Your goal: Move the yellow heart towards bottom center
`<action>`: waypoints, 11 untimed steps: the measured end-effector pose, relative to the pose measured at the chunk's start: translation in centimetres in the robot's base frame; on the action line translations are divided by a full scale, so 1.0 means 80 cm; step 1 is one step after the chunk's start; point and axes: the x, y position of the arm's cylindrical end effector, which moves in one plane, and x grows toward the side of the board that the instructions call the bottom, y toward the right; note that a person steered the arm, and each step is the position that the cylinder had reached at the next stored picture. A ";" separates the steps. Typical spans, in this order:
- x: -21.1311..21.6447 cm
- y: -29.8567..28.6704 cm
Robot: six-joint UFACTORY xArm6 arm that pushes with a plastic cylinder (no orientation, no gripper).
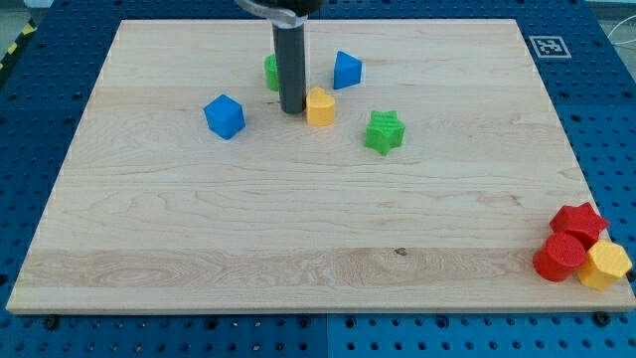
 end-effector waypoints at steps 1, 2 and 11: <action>-0.046 0.018; -0.028 0.030; 0.197 0.030</action>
